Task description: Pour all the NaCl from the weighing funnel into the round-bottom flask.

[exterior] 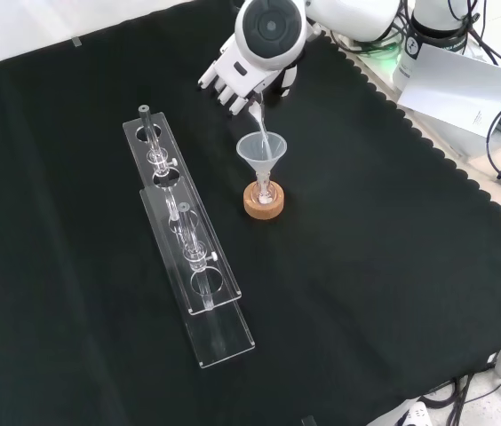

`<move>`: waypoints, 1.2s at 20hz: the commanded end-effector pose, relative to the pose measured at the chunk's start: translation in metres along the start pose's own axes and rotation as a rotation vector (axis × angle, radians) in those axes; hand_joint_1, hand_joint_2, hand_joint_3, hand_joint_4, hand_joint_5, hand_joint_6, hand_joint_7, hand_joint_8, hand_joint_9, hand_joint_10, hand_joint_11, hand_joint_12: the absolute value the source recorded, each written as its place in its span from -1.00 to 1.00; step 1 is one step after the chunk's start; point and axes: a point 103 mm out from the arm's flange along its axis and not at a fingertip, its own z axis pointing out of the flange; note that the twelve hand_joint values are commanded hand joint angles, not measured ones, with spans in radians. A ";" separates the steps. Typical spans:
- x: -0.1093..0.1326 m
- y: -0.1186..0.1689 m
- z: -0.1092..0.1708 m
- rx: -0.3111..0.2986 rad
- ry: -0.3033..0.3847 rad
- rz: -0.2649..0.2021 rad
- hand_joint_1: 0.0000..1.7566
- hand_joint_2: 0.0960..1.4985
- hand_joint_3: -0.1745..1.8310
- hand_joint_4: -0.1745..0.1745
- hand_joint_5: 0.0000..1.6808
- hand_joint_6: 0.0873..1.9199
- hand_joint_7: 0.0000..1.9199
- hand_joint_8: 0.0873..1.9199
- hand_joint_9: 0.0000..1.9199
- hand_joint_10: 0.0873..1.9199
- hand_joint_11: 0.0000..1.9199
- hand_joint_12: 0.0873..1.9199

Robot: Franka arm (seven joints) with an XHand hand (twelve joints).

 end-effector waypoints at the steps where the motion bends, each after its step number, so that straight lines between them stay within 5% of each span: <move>1: 0.001 0.000 -0.002 0.016 -0.020 0.004 0.23 -0.15 -0.07 0.87 0.30 0.02 -0.21 -0.30 -0.05 -0.51 -0.55 0.30; 24: 0.009 0.001 -0.019 0.057 -0.132 0.008 0.23 -0.15 -0.07 0.95 0.30 0.03 -0.24 -0.30 -0.07 -0.50 -0.55 0.30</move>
